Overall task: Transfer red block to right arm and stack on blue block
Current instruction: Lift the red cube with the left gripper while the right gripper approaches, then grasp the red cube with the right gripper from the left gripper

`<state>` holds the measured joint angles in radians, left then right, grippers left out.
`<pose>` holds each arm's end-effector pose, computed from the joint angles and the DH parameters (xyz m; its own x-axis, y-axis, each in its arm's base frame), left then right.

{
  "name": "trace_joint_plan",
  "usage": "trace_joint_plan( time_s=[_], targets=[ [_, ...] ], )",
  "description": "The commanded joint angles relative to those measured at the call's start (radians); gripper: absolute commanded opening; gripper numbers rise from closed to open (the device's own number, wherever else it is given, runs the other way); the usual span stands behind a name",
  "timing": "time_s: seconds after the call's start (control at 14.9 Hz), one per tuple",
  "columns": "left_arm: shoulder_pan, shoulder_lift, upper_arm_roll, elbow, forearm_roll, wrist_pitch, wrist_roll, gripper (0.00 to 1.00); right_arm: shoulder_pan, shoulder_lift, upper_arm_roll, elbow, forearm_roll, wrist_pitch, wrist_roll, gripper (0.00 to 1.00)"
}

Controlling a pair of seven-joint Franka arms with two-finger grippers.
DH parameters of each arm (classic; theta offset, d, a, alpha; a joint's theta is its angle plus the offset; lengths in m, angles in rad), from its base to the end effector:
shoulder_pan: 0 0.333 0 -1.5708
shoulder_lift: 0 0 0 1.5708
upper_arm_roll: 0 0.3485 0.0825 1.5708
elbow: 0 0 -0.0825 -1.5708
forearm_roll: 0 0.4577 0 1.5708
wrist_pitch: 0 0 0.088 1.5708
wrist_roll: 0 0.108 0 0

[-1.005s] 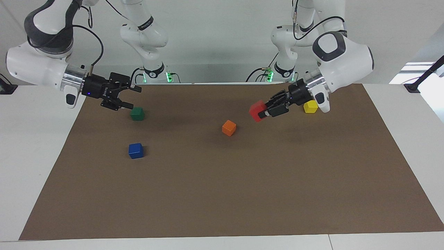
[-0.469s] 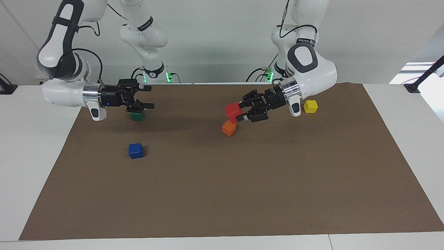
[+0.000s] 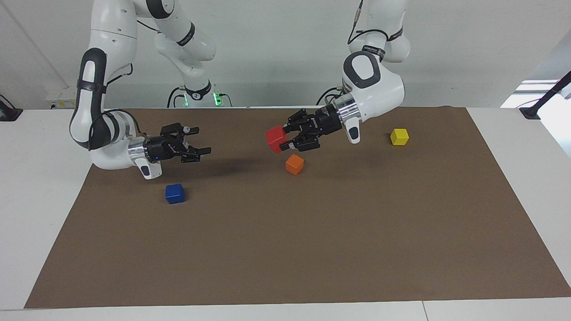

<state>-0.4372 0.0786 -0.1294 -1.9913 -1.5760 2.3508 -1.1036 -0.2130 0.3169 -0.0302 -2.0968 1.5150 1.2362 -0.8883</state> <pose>0.5603 -0.3722 0.4617 0.0388 0.3339 -0.9418 0.9894 0.1189 0.0829 0.5937 -0.0120 0.3100 0.9981 0.0121 0.0608 0.0571 0.2023 -0.9777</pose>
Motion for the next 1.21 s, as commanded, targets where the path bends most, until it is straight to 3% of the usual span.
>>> trace_joint_plan(
  time_s=[0.0, 0.2, 1.14],
  targets=[
    [-0.041, 0.035, 0.005, 0.006, -0.111, 0.054, -0.004, 0.0, 0.026, -0.007, 0.003, 0.012, 0.039, 0.002, -0.001, 1.0],
    [-0.084, 0.085, -0.002, 0.061, -0.116, 0.103, -0.004, 0.0, 0.066, -0.007, 0.003, 0.011, 0.088, 0.008, -0.001, 1.0],
    [-0.11, 0.086, -0.033, 0.062, -0.162, 0.107, 0.148, 0.0, 0.145, 0.074, 0.006, 0.009, 0.177, -0.001, -0.021, 1.0]
  ],
)
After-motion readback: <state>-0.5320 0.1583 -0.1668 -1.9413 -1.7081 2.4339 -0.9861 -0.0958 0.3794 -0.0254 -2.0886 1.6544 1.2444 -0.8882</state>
